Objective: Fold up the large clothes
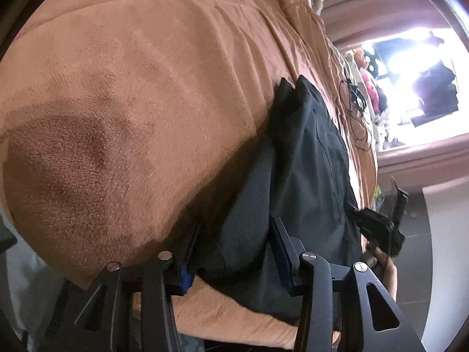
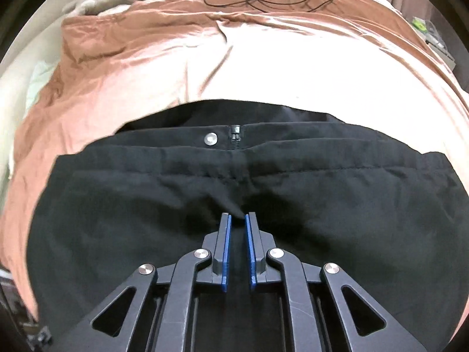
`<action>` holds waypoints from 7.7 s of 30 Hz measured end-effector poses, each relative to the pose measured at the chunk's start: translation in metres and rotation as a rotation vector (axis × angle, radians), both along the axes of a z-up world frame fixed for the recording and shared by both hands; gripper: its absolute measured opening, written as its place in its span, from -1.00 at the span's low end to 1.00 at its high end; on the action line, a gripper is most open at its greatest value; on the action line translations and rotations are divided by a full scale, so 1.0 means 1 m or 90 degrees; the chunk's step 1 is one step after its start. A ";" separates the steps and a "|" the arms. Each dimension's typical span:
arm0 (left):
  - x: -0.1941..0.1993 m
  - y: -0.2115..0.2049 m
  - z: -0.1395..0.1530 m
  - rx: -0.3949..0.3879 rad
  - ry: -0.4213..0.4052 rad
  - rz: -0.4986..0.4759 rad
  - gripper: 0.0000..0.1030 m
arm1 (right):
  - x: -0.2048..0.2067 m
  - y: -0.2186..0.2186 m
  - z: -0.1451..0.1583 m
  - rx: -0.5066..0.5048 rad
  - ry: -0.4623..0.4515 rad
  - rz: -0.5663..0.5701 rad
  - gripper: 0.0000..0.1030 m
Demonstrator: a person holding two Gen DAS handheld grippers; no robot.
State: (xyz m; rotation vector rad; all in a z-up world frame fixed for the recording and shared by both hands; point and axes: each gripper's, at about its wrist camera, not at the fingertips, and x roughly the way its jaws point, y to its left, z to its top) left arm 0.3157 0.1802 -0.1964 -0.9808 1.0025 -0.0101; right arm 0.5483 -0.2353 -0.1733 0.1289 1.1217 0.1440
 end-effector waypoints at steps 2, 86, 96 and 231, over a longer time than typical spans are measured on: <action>0.000 -0.002 0.003 -0.004 -0.001 -0.007 -0.51 | -0.011 -0.004 0.011 0.018 -0.007 0.009 -0.80; 0.070 -0.413 0.147 0.112 -0.203 -0.566 0.27 | -0.342 -0.305 -0.001 0.352 -0.133 -0.221 0.13; 0.071 -0.295 0.129 0.169 -0.149 -0.406 0.27 | -0.303 -0.259 -0.009 0.409 -0.099 -0.143 0.34; 0.006 -0.289 0.202 0.217 -0.311 -0.294 -0.68 | -0.280 -0.252 0.170 0.280 -0.298 0.060 -0.77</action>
